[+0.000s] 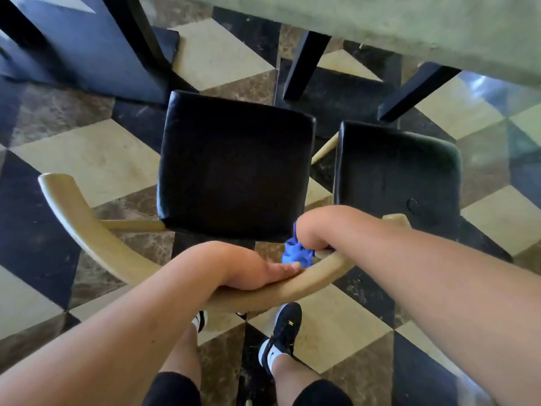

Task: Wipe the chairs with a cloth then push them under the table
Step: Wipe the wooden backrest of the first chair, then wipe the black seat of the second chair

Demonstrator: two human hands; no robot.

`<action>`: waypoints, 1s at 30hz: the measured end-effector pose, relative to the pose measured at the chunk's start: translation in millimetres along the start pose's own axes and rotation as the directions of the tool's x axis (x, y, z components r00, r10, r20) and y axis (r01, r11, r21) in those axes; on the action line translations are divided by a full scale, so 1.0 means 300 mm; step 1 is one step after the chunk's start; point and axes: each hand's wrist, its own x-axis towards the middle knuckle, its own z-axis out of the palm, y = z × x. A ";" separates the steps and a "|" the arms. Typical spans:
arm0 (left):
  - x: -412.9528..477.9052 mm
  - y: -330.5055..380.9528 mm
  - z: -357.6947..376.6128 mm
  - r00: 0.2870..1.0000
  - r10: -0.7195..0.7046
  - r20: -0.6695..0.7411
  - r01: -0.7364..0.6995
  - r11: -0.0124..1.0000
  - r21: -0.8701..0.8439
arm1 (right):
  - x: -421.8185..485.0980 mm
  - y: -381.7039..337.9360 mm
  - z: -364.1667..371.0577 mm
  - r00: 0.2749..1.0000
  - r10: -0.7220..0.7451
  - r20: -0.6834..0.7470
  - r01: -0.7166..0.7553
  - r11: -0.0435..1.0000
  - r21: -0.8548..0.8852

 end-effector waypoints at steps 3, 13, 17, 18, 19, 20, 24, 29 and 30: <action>0.043 -0.076 -0.024 1.000 -0.028 0.008 0.027 0.996 0.088 | 0.145 -0.072 -0.031 0.985 0.019 0.174 -0.023 1.000 0.017; 0.023 -0.052 -0.090 0.971 0.107 -0.214 -0.061 0.975 0.213 | 0.090 0.043 -0.070 0.990 0.109 -0.087 -0.089 0.973 0.214; 0.021 0.044 -0.136 0.936 0.026 -0.350 0.032 0.987 0.160 | -0.096 0.295 -0.065 0.964 0.074 -0.254 0.014 0.945 0.327; 0.031 0.086 -0.151 0.916 0.017 -0.401 0.041 0.990 0.135 | -0.140 0.371 -0.055 0.947 0.081 -0.310 0.042 0.928 0.370; 0.046 0.134 -0.165 0.893 0.006 -0.451 0.044 0.994 0.100 | -0.179 0.449 -0.042 0.926 0.087 -0.368 0.085 0.900 0.427; 0.067 0.190 -0.180 0.869 -0.005 -0.494 0.041 0.997 0.062 | -0.211 0.531 -0.017 0.898 0.099 -0.429 0.142 0.857 0.496; 0.178 0.448 -0.233 0.819 -0.039 -0.572 -0.044 0.990 -0.130 | -0.237 0.848 0.114 0.769 0.199 -0.608 0.360 0.650 0.669; 0.338 0.690 -0.248 0.793 -0.180 -0.582 -0.016 0.949 -0.316 | -0.100 1.111 0.306 0.663 0.357 -0.657 0.584 0.302 0.753; 0.374 0.715 -0.249 0.802 -0.209 -0.560 0.006 0.940 -0.342 | -0.061 1.141 0.331 0.651 0.381 -0.657 0.609 0.254 0.751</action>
